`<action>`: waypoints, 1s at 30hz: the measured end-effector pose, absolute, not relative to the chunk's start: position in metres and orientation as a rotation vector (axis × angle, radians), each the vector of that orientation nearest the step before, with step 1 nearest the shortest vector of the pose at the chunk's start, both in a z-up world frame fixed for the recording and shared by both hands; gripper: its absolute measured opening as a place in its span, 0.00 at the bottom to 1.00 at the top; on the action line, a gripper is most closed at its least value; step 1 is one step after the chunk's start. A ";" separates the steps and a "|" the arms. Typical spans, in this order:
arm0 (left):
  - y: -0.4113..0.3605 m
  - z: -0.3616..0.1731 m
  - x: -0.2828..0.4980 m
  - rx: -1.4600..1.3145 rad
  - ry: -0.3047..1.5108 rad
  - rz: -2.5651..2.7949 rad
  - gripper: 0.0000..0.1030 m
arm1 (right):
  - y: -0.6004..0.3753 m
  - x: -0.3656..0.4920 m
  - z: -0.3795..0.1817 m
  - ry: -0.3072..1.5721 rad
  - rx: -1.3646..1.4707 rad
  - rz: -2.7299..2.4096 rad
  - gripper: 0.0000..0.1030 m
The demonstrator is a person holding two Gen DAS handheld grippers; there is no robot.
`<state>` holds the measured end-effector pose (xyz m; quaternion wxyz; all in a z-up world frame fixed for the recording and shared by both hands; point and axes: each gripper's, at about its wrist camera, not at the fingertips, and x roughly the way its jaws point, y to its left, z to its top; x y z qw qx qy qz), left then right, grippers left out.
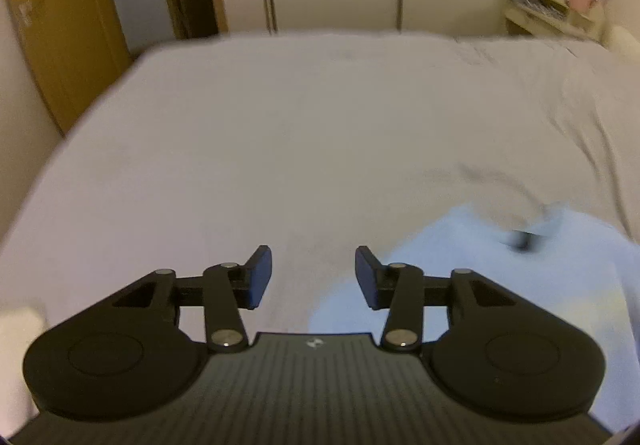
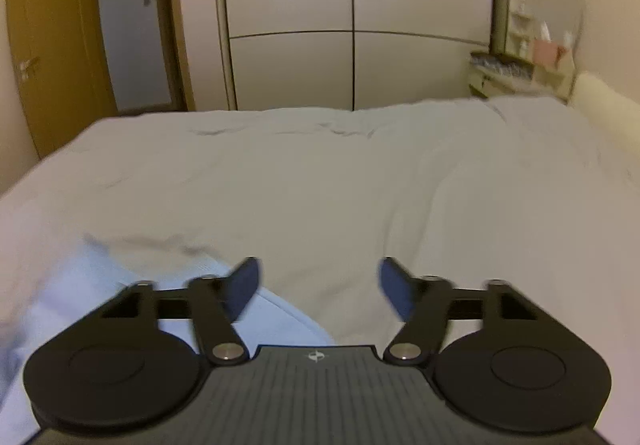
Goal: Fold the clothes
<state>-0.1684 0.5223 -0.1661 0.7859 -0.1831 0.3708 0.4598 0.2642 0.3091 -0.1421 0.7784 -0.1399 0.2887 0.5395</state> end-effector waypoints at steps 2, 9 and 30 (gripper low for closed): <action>0.494 -0.188 -0.188 -0.467 0.869 0.943 0.40 | 0.269 0.254 -0.158 0.738 -0.260 1.163 0.73; 0.365 -0.251 -0.270 -0.847 1.009 0.825 0.40 | 0.089 0.208 -0.228 1.233 -0.087 0.987 0.73; 0.253 -0.256 -0.324 -1.097 0.722 0.911 0.03 | -0.022 0.169 -0.274 1.507 0.195 0.890 0.05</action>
